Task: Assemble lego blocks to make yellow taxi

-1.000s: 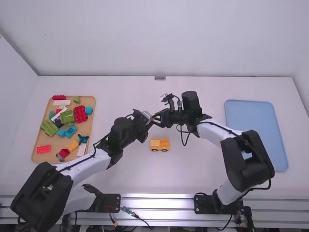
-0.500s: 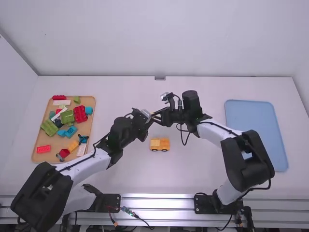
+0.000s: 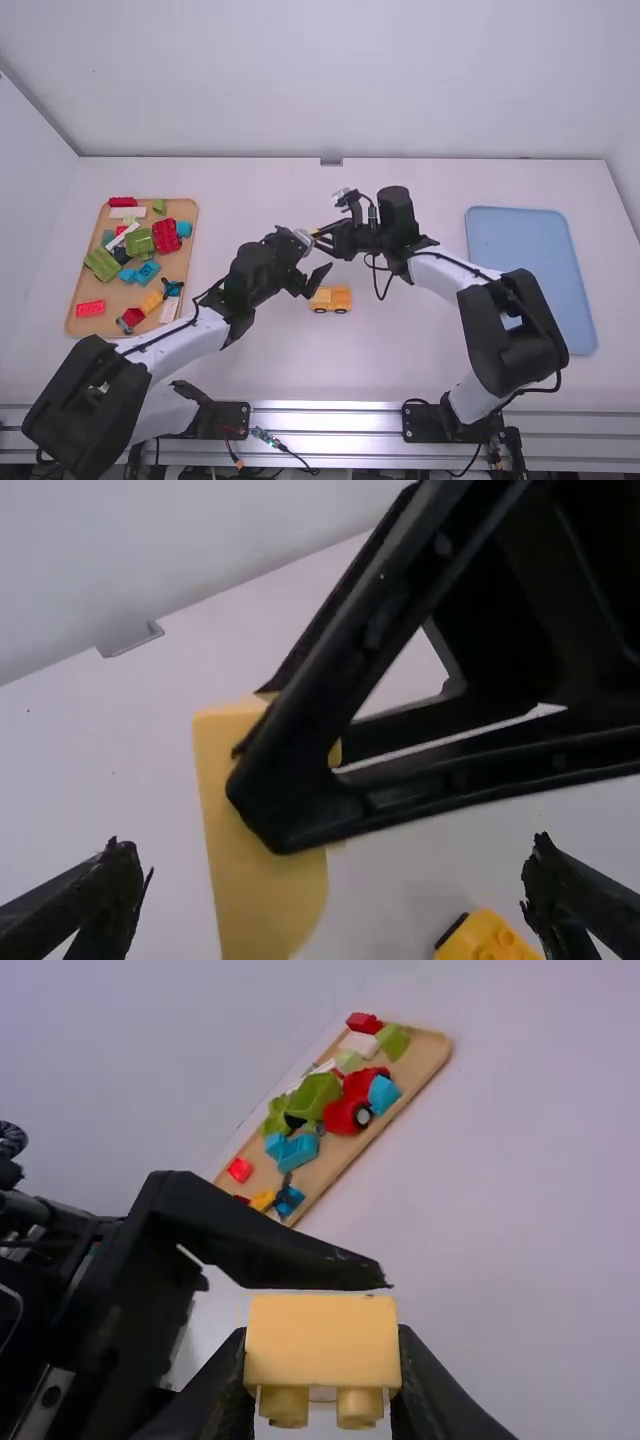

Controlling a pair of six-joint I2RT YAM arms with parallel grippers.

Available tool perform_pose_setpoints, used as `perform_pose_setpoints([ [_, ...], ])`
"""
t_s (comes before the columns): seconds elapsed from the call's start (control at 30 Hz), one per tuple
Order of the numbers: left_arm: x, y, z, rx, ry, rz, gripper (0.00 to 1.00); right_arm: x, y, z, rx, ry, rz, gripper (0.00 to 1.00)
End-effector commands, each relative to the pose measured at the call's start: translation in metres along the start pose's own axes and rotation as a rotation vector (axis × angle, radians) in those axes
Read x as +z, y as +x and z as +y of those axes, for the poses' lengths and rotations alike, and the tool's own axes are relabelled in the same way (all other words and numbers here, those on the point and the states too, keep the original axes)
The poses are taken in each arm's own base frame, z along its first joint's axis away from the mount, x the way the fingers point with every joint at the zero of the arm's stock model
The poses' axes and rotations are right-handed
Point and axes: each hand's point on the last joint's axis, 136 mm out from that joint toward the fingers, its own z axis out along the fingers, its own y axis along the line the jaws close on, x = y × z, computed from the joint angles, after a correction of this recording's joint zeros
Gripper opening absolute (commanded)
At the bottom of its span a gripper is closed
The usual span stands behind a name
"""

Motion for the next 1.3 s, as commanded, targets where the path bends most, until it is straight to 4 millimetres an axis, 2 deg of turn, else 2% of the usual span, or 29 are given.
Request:
perform_pose_setpoints([
  [0.0,-0.001,-0.006,0.003,-0.040,-0.001,-0.002,0.99,-0.009,-0.001,-0.026,-0.022,0.138,-0.017,0.19],
  [0.17,-0.008,-0.005,0.016,-0.078,-0.027,0.010,0.99,-0.035,0.001,-0.050,-0.063,0.376,0.013,0.19],
  [0.33,-0.014,-0.008,0.018,-0.075,0.009,0.006,0.99,-0.069,0.004,-0.060,-0.123,0.599,0.104,0.15],
  [0.43,-0.021,-0.018,0.011,-0.069,0.156,0.005,0.99,-0.089,0.013,-0.058,-0.176,0.712,0.252,0.08],
  [0.47,-0.021,-0.018,0.011,-0.069,0.156,0.005,0.99,-0.089,0.013,-0.058,-0.176,0.712,0.252,0.08],
  [0.57,-0.035,-0.030,0.020,-0.022,0.260,0.008,0.99,-0.112,0.030,-0.053,-0.233,0.794,0.464,0.08],
  [0.67,-0.043,-0.033,0.025,0.000,0.300,0.012,0.99,-0.121,0.041,-0.049,-0.294,0.809,0.580,0.07],
  [0.73,-0.051,-0.037,0.029,0.026,0.336,0.003,0.99,-0.129,0.057,-0.043,-0.360,0.787,0.704,0.07],
  [0.83,-0.057,-0.042,0.036,0.023,0.340,-0.016,0.99,-0.134,0.073,-0.037,-0.406,0.750,0.808,0.06],
  [0.93,-0.055,-0.058,0.063,-0.006,0.233,-0.066,0.99,-0.138,0.079,-0.035,-0.446,0.755,0.871,0.02],
  [1.03,-0.052,-0.058,0.085,-0.062,0.111,-0.050,0.99,-0.132,0.080,-0.033,-0.468,0.735,0.876,0.00],
  [1.13,-0.051,-0.053,0.089,-0.080,0.077,-0.029,0.99,-0.132,0.087,-0.040,-0.472,0.728,0.921,0.00],
  [1.27,-0.054,-0.056,0.078,0.008,0.157,-0.056,0.99,-0.132,0.103,-0.057,-0.457,0.731,1.012,0.00],
])
